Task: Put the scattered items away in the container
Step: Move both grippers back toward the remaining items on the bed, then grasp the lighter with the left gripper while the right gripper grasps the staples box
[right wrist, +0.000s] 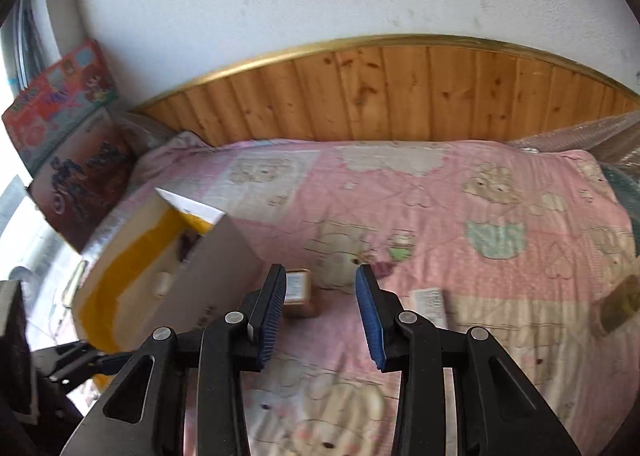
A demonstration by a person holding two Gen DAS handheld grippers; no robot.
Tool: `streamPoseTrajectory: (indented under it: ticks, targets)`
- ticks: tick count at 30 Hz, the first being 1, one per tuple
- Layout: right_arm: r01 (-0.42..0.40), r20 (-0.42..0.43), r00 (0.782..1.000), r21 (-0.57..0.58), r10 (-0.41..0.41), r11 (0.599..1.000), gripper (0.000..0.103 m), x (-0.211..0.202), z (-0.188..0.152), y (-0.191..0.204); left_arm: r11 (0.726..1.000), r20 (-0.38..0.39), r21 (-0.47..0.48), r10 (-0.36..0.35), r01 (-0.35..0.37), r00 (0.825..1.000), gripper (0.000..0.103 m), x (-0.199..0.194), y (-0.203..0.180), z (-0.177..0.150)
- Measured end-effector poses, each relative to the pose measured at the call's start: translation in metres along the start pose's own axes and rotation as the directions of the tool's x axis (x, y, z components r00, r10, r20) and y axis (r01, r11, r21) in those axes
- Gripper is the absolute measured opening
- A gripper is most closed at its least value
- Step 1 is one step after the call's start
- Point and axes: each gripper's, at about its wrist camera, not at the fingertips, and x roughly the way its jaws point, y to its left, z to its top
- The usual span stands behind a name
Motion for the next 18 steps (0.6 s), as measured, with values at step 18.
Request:
streamPoseTrajectory:
  ticks: [18]
  targets:
    - [0.243,-0.298,0.915,-0.134,-0.273,0.961,0.077,0.149,-0.045,-0.076,0.993,-0.128,-0.103,0.037,-0.051,0.991,0.061,0.114,0.031,-0.007]
